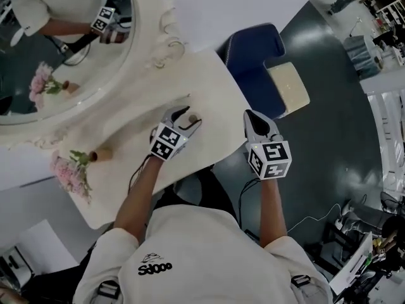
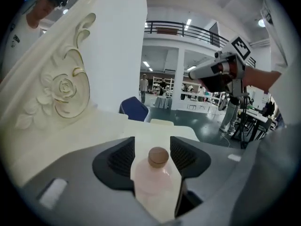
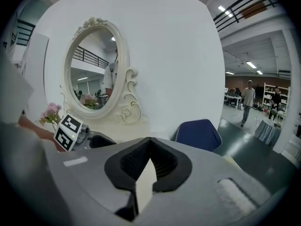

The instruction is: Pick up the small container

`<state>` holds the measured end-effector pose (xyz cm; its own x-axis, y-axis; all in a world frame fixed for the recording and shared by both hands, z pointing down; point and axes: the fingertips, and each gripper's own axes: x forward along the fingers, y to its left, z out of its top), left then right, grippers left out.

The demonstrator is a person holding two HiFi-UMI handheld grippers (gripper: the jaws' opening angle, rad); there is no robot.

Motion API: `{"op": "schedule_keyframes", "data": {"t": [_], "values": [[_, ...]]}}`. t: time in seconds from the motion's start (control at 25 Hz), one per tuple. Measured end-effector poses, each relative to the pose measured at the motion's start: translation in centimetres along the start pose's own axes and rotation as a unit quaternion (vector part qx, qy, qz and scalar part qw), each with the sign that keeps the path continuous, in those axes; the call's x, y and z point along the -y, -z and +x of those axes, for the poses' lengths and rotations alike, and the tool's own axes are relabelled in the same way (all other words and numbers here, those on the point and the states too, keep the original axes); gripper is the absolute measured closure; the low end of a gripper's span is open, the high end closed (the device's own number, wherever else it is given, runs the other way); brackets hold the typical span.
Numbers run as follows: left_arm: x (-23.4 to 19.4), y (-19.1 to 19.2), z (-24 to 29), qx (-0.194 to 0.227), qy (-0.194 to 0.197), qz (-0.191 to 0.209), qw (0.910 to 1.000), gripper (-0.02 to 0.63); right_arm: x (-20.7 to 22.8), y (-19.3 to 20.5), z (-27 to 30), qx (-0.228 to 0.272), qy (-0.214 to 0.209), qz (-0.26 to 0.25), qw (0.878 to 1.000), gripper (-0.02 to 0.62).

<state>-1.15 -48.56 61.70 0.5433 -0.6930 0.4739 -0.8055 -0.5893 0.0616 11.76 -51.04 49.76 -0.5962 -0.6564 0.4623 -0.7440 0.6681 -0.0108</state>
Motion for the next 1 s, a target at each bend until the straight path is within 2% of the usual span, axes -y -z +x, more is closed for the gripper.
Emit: {"op": "schedule_keyframes", "data": {"t": [0.12,0.32,0.44,0.64,0.8,0.88,1.0], "values": [[0.2,1.8,1.6,-0.025,-0.004,0.022,0.9994,0.354,0.4,1.0,1.0,-0.012,-0.009,0.000,1.000,0.594],[0.5,2.9,2.7,-0.024,-0.001,0.023,0.9994,0.392,0.1,2.5,1.5,-0.032,-0.017,-0.012,0.999,0.594],[0.9,3.0,2.9,-0.014,0.002,0.032,0.9994,0.457,-0.3,3.0,1.2,-0.034,-0.012,-0.009,0.999,0.594],[0.8,3.2,3.0,-0.016,0.004,0.033,0.9993,0.459,-1.0,4.0,0.1,-0.043,0.005,-0.003,0.999,0.594],[1.0,3.4,3.0,-0.033,0.022,0.035,0.9986,0.462,-1.5,4.4,-1.8,-0.041,0.025,0.000,0.999,0.594],[1.4,2.6,2.5,-0.023,0.034,0.028,0.9988,0.462,-1.7,4.1,-2.9,-0.034,0.037,0.000,0.999,0.593],[2.5,0.1,1.3,0.005,0.051,0.039,0.9979,0.460,-1.9,3.0,-4.8,-0.017,0.058,-0.001,0.998,0.594]]}}
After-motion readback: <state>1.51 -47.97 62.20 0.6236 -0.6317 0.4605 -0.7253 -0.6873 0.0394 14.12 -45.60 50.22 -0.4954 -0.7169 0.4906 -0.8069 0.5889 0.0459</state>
